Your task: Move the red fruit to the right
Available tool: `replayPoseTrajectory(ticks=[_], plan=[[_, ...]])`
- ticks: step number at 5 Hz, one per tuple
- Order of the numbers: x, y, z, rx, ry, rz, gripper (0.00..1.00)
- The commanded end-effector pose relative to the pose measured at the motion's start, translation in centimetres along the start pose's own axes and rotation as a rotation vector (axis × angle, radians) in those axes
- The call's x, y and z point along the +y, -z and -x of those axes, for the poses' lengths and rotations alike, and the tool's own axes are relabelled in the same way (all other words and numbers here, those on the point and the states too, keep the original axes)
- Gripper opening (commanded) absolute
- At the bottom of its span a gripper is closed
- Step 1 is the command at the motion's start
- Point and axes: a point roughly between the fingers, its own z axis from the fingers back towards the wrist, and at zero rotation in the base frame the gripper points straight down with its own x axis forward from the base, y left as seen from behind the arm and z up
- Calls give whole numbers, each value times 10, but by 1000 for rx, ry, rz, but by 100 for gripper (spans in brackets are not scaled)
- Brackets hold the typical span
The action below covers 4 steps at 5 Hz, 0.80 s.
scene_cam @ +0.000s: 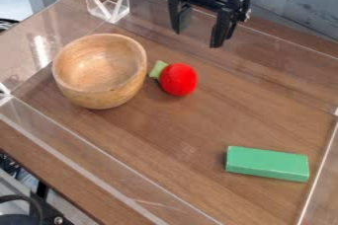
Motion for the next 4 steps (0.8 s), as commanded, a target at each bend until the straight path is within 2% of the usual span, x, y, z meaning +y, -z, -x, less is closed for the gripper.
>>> replayPoseTrajectory(ticks=[1,2,3,4], plan=[[2,10,0,24,-59,6,100],[6,22,0,47,-120,11,100],[23,38,-6,42,-55,11,100],[35,51,-12,24,20,29,100]])
